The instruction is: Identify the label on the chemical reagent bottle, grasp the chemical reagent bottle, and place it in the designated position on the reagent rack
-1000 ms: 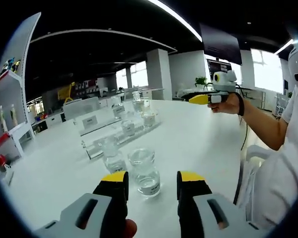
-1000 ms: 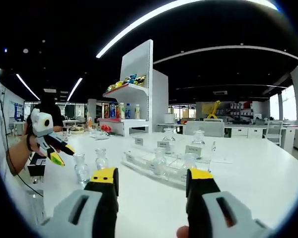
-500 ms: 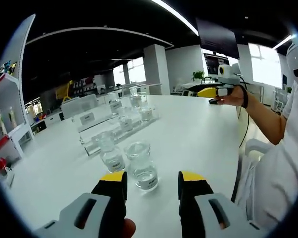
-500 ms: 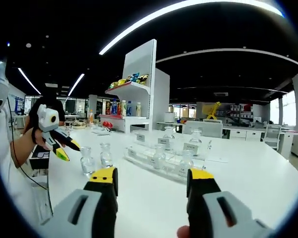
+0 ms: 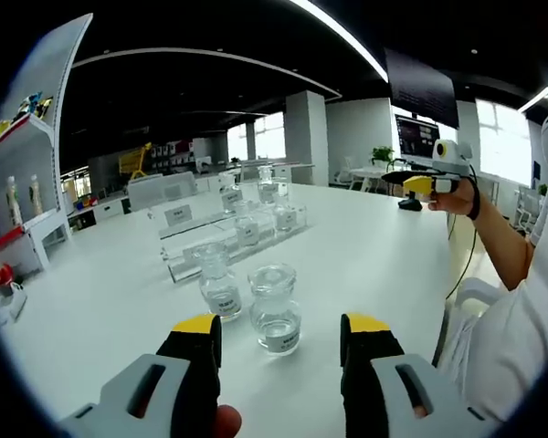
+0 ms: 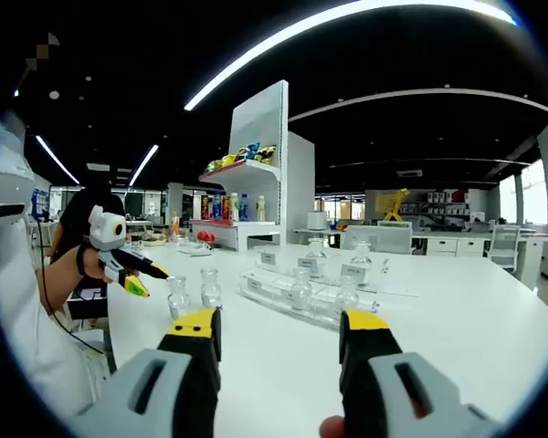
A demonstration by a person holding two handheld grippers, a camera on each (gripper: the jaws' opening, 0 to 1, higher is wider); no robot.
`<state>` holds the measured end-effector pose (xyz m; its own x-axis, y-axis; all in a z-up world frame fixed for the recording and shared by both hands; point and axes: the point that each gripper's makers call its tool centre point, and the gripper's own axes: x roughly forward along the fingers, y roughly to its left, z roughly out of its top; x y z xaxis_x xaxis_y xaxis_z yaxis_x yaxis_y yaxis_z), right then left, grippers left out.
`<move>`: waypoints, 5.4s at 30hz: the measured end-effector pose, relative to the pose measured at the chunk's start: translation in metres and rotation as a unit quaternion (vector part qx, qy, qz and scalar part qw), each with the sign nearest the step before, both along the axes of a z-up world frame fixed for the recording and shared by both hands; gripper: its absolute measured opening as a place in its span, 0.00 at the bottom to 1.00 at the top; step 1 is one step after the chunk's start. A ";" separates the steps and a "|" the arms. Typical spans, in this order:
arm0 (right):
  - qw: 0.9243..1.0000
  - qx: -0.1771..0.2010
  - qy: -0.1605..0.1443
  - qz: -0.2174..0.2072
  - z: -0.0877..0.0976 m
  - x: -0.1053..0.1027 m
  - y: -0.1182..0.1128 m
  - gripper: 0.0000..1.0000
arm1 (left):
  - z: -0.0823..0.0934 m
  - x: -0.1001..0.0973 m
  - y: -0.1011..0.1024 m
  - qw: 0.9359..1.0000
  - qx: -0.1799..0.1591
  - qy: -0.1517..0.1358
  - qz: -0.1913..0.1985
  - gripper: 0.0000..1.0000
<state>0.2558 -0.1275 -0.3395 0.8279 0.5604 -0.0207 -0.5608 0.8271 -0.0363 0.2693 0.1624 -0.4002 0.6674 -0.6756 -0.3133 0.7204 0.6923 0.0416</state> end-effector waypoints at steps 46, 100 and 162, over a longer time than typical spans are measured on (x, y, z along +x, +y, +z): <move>0.999 -0.034 0.018 0.012 -0.019 -0.034 -0.007 0.47 | 0.010 0.006 0.007 1.000 0.006 -0.020 0.007 0.50; 0.998 -0.042 0.037 0.034 -0.044 -0.041 0.001 0.43 | -0.009 0.038 -0.025 0.995 -0.080 -0.052 -0.022 0.39; 0.997 -0.049 0.049 0.017 -0.053 -0.038 -0.010 0.42 | -0.001 0.034 -0.028 0.993 -0.095 -0.062 -0.005 0.24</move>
<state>0.2180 -0.1373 -0.3927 0.7994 0.5799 -0.1569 -0.5938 0.8024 -0.0596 0.3034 0.1343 -0.4015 0.6859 -0.7215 -0.0947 0.7247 0.6890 -0.0003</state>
